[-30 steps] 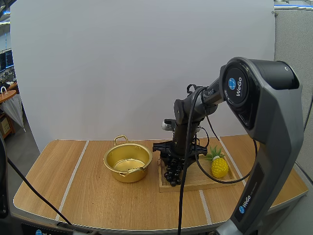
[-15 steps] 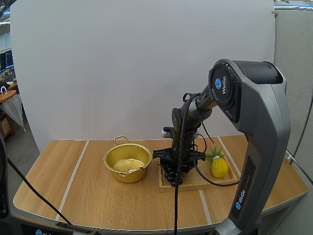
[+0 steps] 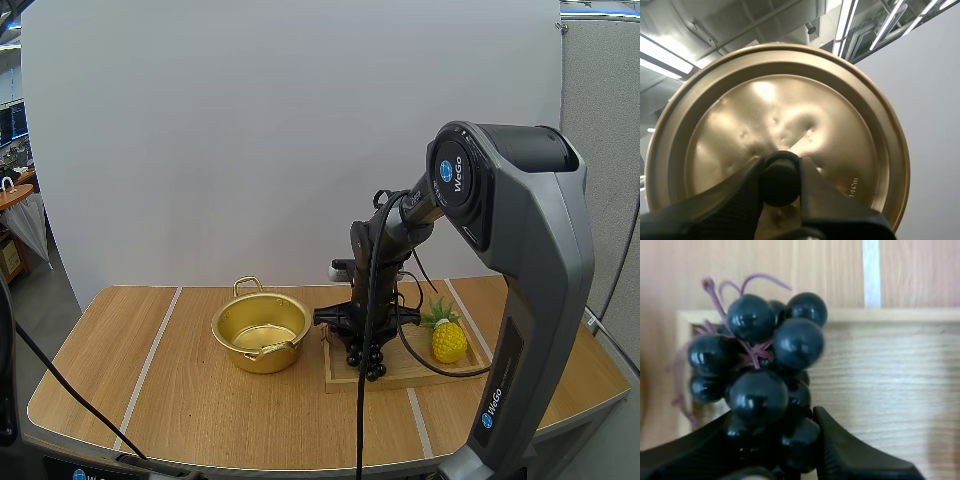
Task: Open the pot, put the grape inside, and close it
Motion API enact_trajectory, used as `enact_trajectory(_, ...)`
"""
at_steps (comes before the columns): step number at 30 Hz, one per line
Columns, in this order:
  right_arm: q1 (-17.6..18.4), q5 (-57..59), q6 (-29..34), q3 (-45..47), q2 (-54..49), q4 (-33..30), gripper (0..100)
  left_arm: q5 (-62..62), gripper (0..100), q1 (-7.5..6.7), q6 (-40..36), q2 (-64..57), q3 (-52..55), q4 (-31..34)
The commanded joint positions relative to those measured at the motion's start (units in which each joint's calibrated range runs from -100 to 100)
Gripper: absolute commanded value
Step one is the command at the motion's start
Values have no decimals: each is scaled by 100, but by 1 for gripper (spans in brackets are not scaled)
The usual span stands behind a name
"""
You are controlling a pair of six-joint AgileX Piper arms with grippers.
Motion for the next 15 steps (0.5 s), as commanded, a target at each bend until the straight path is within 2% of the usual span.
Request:
enact_trajectory(1,-3,38,-112,-22,-551,-40,0,-318,0,-20,-64,-43,-51,54)
enact_trajectory(7,-3,120,-121,-22,-1645,-40,0,-318,0,-20,-64,-43,-51,54)
enact_trajectory(15,11,869,-237,-22,-2938,83,0,-318,0,-20,-64,-43,-51,54)
